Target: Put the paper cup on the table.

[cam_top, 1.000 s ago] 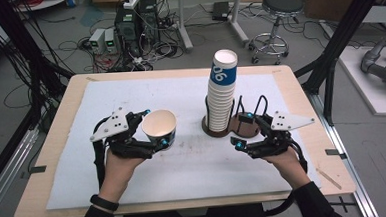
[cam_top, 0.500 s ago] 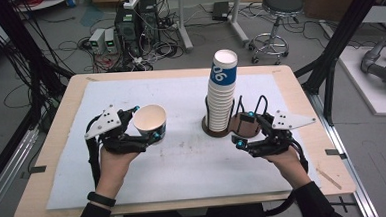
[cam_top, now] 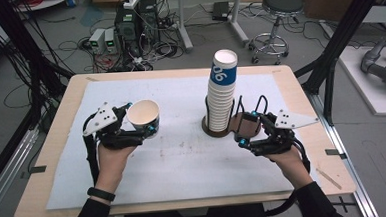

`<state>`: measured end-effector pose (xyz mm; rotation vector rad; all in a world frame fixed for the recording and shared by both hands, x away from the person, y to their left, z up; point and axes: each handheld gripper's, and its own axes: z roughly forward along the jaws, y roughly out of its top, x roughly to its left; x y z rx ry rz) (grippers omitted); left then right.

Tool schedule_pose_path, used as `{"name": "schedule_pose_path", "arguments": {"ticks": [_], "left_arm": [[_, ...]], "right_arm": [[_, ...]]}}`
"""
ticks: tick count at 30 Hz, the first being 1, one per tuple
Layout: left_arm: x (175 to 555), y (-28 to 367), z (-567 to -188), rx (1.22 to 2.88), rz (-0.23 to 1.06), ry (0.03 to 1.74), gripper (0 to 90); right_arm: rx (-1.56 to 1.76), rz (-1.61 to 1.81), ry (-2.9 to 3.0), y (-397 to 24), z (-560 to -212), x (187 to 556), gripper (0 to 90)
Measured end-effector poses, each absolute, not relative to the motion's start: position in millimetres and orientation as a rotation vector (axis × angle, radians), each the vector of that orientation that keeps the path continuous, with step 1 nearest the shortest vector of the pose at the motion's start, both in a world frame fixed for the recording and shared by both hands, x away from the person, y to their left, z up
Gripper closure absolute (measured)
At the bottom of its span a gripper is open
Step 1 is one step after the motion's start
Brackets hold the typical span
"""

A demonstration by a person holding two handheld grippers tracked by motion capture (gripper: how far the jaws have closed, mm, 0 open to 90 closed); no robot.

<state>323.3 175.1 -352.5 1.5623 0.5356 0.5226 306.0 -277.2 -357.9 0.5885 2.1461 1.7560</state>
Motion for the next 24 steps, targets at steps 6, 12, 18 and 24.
{"name": "schedule_pose_path", "arguments": {"ticks": [6,12,18,24], "left_arm": [[331,182,-362,1.562,0.593,0.575,20.7],[346,197,-379,1.54,0.627,0.671,20.5],[357,208,-394,1.533,0.662,0.73,20.5],[369,217,-411,1.528,0.632,0.78,20.6]], "right_arm": [[0.603,1.748,2.139,-279,-358,306,19.6],[0.61,1.738,2.139,-281,-360,305,19.7],[0.631,1.733,2.127,-285,-361,303,19.6],[0.639,1.728,2.114,-287,-364,302,19.6]]}}
